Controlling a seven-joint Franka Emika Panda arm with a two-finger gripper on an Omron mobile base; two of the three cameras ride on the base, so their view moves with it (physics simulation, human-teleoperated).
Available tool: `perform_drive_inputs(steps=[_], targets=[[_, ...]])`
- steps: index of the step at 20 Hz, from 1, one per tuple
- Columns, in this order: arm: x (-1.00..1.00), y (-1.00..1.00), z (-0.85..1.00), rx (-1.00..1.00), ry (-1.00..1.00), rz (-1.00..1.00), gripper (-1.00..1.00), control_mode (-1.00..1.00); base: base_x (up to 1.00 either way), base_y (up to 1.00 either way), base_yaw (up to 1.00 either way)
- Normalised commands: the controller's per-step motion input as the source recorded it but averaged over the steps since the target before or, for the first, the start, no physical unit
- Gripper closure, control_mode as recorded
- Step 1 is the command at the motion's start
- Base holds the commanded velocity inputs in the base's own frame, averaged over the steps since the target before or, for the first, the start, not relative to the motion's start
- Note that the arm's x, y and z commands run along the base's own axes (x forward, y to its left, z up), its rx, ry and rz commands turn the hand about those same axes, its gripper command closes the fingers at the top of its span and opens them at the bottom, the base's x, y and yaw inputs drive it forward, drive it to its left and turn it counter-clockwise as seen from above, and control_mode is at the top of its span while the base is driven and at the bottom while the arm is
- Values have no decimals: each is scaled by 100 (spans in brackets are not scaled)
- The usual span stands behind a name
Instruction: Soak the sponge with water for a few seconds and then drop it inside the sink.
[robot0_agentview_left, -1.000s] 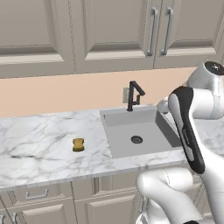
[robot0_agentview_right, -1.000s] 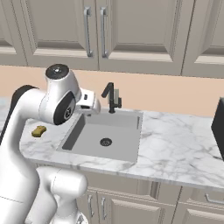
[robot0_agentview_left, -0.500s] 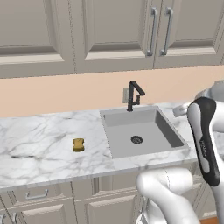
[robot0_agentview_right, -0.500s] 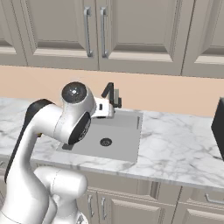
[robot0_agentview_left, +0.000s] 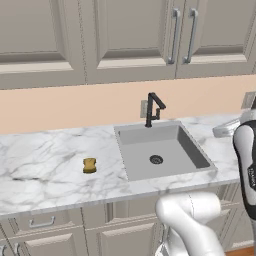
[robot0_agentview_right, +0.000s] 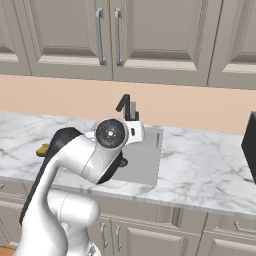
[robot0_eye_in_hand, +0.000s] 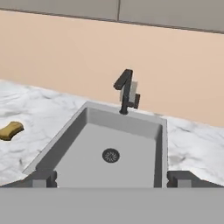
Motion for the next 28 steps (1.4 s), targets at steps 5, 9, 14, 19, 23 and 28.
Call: perform_drive_inputs(steps=[5,9,14,19,23,28], targets=[[0,-21,0,0,-22,12,-100,-100,0,0,0],[4,-18,0,0,-21,10,-100,-100,0,0,0],[22,-6,0,0,-9,9,-100,-100,0,0,0],[35,0,-1,0,0,6,-100,-100,0,0,0],[40,-1,-3,0,0,0,-100,-100,0,0,0],[50,-3,-15,0,1,-7,-100,-100,0,0,0]])
